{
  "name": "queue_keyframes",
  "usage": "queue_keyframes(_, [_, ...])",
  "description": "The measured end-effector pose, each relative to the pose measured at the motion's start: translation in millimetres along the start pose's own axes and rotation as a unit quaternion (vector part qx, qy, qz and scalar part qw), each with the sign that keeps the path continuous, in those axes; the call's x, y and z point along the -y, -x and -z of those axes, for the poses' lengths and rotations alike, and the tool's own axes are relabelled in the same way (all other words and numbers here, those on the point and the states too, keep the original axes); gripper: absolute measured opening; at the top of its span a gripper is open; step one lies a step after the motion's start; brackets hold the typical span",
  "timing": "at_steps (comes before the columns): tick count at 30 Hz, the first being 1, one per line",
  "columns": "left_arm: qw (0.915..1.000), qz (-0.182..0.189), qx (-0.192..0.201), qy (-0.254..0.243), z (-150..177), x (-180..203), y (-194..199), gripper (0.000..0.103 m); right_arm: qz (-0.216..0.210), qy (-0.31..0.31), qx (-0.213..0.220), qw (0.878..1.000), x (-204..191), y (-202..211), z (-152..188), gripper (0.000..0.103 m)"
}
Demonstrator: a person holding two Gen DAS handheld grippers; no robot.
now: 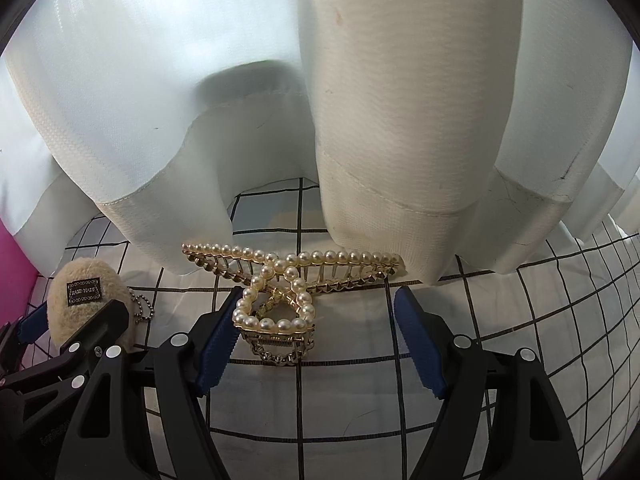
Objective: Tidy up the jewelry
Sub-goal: 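Lower the left tool to the beige pouch while the right tool reaches the pearl claw clip, then close the left tool on the pouch while the right tool closes on the claw clip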
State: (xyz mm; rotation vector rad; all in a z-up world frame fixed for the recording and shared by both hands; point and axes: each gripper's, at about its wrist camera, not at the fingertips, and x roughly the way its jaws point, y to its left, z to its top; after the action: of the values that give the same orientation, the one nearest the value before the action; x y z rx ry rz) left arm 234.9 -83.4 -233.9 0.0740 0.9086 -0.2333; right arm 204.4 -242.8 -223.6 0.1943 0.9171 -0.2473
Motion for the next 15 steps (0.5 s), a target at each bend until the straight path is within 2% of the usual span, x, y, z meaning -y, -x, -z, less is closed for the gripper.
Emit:
queue_keyframes(3, [0.9999, 0.002, -0.013, 0.004, -2.5, -5.5, -12.4, 0.091, -0.002, -0.003, 0.006, 1.0, -1.2, -2.5, -3.2, 0.072])
queue_keyframes(9, [0.9999, -0.007, -0.007, -0.004, 0.4, -3.9, -11.4, 0.09, -0.001, 0.001, 0.008, 1.0, -4.0, -4.9, -9.2, 0.071])
queue_keyframes(15, [0.9999, -0.011, -0.004, -0.009, 3.6, 5.9, -1.2, 0.078, -0.008, 0.012, 0.006, 1.0, 0.6, 0.3, -8.9, 0.063])
